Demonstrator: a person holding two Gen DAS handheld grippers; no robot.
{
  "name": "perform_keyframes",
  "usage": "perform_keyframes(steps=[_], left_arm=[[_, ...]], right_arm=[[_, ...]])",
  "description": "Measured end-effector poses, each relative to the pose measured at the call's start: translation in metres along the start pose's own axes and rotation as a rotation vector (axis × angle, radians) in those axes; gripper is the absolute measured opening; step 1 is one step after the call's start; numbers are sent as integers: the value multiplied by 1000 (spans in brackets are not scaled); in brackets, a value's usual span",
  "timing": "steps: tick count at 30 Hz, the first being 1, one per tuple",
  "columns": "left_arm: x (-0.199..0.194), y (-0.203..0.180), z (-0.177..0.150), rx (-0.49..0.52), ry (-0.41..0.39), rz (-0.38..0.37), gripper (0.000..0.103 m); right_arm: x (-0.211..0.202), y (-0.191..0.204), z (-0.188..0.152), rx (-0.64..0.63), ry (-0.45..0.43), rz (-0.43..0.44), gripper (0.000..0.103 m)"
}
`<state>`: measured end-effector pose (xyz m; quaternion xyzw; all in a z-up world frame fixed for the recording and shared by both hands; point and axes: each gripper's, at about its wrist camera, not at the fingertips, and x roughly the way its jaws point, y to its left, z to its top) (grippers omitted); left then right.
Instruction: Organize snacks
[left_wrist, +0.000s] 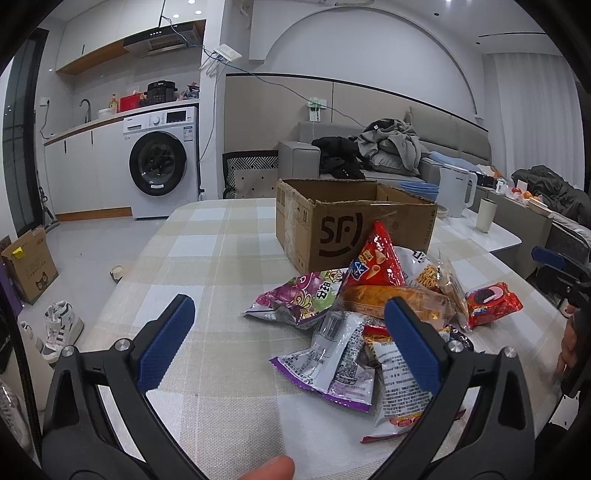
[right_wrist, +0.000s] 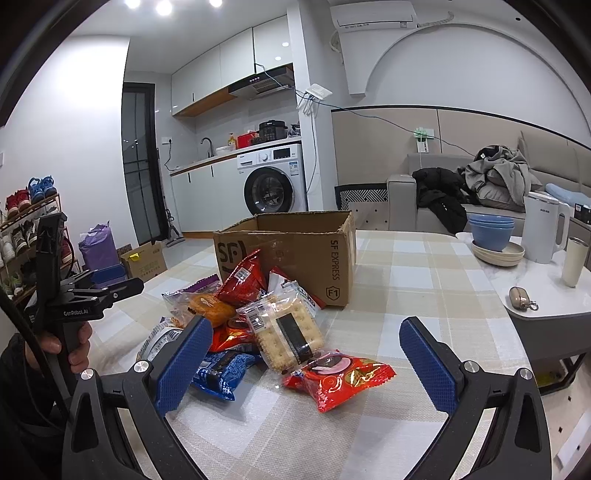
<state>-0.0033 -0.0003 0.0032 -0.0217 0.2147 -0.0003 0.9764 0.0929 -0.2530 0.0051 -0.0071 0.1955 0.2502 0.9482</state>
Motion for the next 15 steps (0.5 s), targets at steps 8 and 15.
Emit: perform_keyframes(steps=[8,15], left_arm=[[2,2,0,-1,0,-2,102],[2,3,0,-1,1,-2,102]], right_arm=[[1,0,-1,0,1,-1,103],[1,-1,-1,1,1,-1,103]])
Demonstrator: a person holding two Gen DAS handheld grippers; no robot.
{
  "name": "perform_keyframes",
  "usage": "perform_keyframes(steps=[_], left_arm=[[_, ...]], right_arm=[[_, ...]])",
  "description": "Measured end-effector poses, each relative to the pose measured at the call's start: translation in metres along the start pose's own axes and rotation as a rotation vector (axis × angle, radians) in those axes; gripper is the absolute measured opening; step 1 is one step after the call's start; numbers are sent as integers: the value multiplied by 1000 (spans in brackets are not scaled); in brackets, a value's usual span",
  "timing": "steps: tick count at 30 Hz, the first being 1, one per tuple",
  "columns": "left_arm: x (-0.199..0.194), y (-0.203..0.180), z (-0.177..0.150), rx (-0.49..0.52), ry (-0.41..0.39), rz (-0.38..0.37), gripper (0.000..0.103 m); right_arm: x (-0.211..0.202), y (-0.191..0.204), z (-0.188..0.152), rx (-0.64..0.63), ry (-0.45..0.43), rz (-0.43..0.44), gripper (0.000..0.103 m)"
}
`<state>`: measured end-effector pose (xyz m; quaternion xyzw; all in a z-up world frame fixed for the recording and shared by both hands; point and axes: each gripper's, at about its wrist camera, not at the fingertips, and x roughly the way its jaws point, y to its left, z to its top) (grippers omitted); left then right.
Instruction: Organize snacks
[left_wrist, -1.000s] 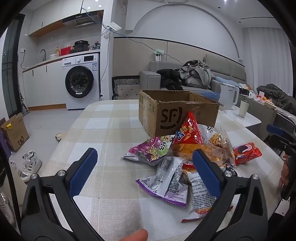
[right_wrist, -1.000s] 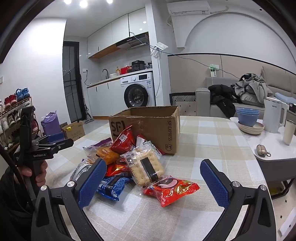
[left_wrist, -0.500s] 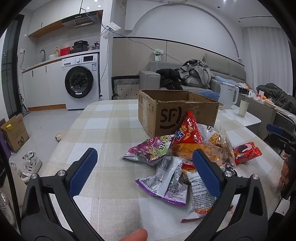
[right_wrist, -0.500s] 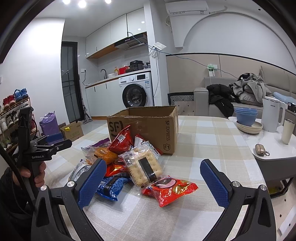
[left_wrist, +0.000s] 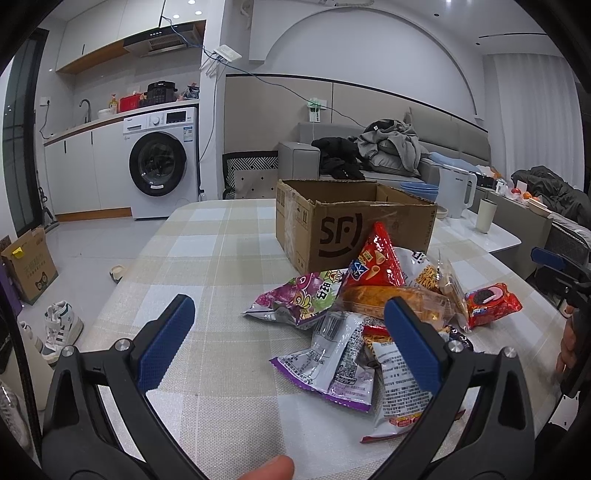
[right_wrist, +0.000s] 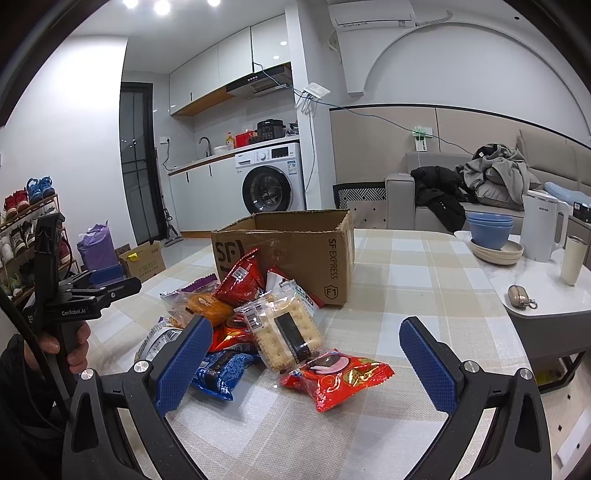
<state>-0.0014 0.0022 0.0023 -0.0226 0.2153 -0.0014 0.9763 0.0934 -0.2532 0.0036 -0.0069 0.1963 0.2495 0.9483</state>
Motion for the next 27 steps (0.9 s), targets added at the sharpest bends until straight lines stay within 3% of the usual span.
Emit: perform_keyframes(steps=[27], left_arm=[[-1,0,0,1,-2,0,102]], right_arm=[[2,-5,-1,22,15,-20,103]])
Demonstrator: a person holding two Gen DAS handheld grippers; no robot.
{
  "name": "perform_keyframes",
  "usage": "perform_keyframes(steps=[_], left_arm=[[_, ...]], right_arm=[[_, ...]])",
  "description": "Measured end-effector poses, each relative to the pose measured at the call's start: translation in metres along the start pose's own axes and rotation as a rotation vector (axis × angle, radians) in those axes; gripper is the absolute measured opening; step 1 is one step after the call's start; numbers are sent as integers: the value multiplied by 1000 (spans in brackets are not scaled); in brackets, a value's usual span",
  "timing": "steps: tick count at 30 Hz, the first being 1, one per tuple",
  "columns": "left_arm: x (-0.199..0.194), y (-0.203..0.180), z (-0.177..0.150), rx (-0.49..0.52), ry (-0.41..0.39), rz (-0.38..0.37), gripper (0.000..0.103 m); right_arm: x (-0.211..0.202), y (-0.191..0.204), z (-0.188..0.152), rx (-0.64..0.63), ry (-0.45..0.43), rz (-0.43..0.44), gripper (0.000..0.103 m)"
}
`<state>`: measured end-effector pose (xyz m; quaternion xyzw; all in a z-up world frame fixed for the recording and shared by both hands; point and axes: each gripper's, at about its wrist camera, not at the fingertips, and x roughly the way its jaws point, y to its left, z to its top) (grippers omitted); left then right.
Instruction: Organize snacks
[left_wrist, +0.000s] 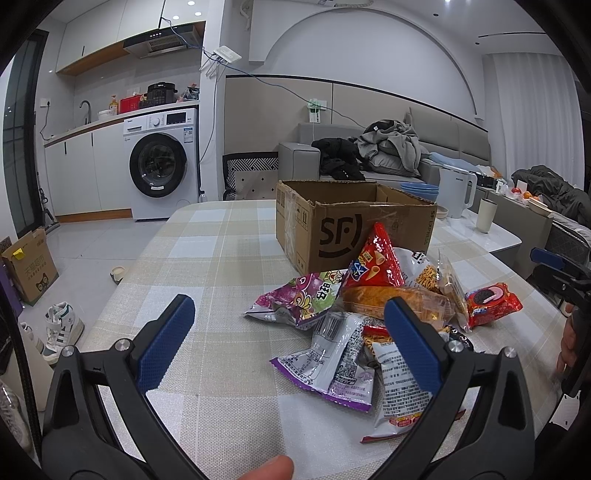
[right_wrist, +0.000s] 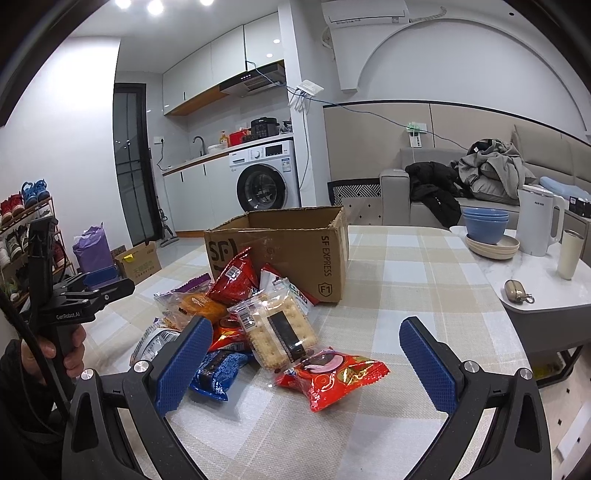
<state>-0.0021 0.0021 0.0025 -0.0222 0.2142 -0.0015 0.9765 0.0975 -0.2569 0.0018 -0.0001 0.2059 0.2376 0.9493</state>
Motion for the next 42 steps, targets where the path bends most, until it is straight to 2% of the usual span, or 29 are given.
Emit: perform_keyframes(steps=[12,22,34,42], left_arm=[[3,0,0,-3,7,2,102],[6,0,-1,0,16,6,102],[10,-6,-1,23,28,-6,102],[18,-4,-1,12,62,-20,102]], right_arm=[[4,-1,0,12,16,-14,103],[12,-8,0,24,78,-59,103],[11,-13,0,21,84,-67,103],[25,-13,0,-3,187,-112,103]])
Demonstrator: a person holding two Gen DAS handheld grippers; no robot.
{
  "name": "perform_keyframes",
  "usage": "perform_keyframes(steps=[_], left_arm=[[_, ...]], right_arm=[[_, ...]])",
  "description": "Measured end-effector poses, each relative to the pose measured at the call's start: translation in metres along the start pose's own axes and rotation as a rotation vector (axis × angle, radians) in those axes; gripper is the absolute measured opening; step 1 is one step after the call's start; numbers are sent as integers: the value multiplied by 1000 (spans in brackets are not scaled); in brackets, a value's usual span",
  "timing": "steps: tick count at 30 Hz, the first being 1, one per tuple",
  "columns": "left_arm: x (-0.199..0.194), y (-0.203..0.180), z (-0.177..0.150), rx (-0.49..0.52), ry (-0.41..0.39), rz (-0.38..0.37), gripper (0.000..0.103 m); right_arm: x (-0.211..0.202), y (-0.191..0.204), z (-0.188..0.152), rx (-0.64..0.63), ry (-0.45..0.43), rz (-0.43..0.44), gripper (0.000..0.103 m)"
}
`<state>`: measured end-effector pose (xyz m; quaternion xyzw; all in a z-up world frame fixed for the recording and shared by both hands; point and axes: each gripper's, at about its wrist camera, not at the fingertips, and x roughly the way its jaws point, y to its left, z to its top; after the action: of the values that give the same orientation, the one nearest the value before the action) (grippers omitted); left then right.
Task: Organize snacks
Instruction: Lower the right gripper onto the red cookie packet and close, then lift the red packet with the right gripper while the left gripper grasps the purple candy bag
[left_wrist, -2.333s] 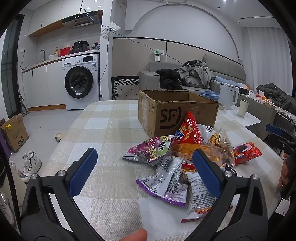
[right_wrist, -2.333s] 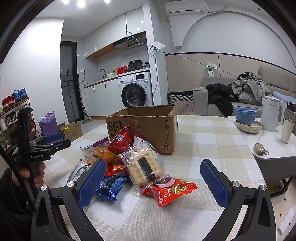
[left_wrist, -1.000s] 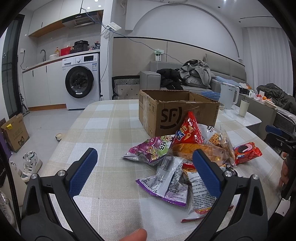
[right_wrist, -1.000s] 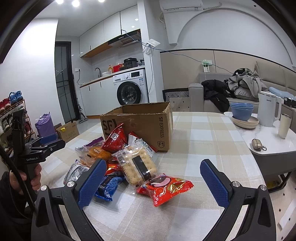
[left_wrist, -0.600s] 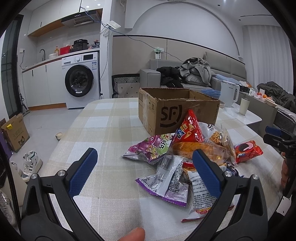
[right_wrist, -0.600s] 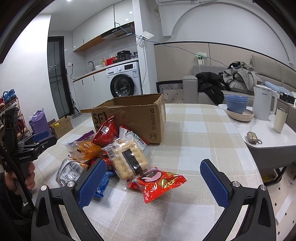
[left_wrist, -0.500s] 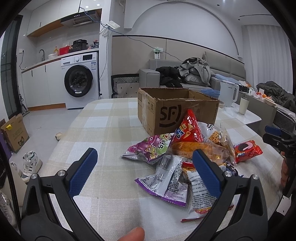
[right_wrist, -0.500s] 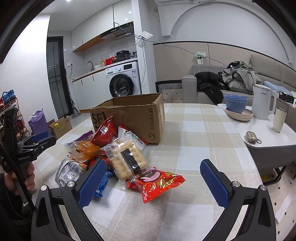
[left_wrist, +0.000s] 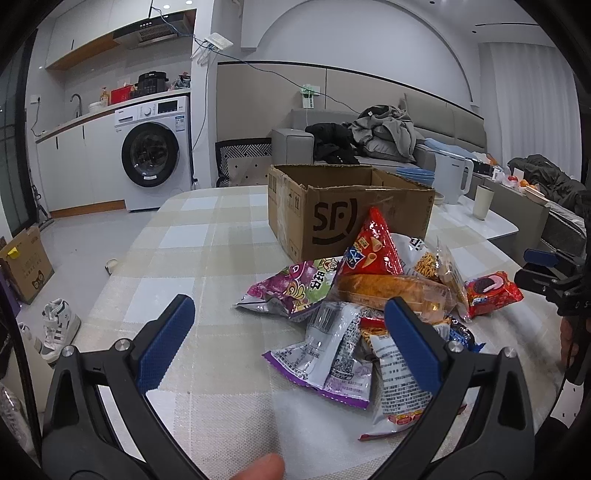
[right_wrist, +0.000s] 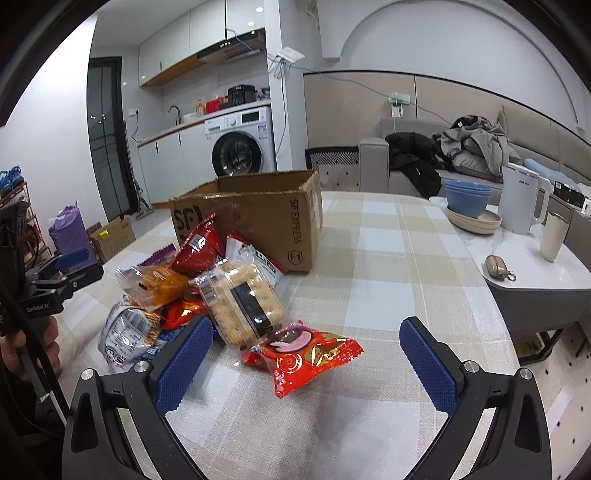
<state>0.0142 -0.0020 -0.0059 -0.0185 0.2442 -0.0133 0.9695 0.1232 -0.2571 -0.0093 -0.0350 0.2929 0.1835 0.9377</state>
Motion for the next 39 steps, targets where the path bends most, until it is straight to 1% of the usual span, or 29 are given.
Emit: perform_keyframes(steps=[2,4,10,13,17,19,21,23,25,28,31,32,33,34,36,39], left_arm=[[3,3,0,-14,13,5,102],[7,5,0,-22,30,-11,102],[12,2,-1,-3,58,-35,102],[13,2,-1,-3,58,-44,102],[15,2,-1,-4,63,-55,102],[15,1,-1,-3,65,-53,102],[15,1,-1,-2,68,-49,102],[15,1,-1,-4,69,-44,102],[15,2,0,-11,70,-43,102],[16,5,-1,-25,73,-45,102],[17,9,-1,-40,77,-51,102],[18,9,-1,-44,80,-46,102],[19,10,-1,-49,83,-37,102],[20,11,-1,-53,87,-32,102],[21,13,-1,-61,87,-35,102],[20,14,-1,-67,84,-36,102]], right_arm=[[7,-1,1,-8,46,-8,103],[13,-2,1,-12,83,2,103],[39,-2,-3,-38,197,18,103],[48,-1,-3,-52,219,28,103],[58,4,0,-106,243,35,103],[63,7,1,-130,254,39,101],[68,11,0,-154,270,41,90],[73,14,-1,-175,288,40,84],[77,16,-3,-190,296,35,82],[77,17,-6,-190,298,39,75],[71,16,-9,-174,288,51,60],[69,16,-10,-166,288,67,49],[67,17,-11,-162,285,70,43],[65,18,-13,-164,281,65,41],[59,19,-12,-158,259,71,32],[54,18,-12,-139,241,79,31]])
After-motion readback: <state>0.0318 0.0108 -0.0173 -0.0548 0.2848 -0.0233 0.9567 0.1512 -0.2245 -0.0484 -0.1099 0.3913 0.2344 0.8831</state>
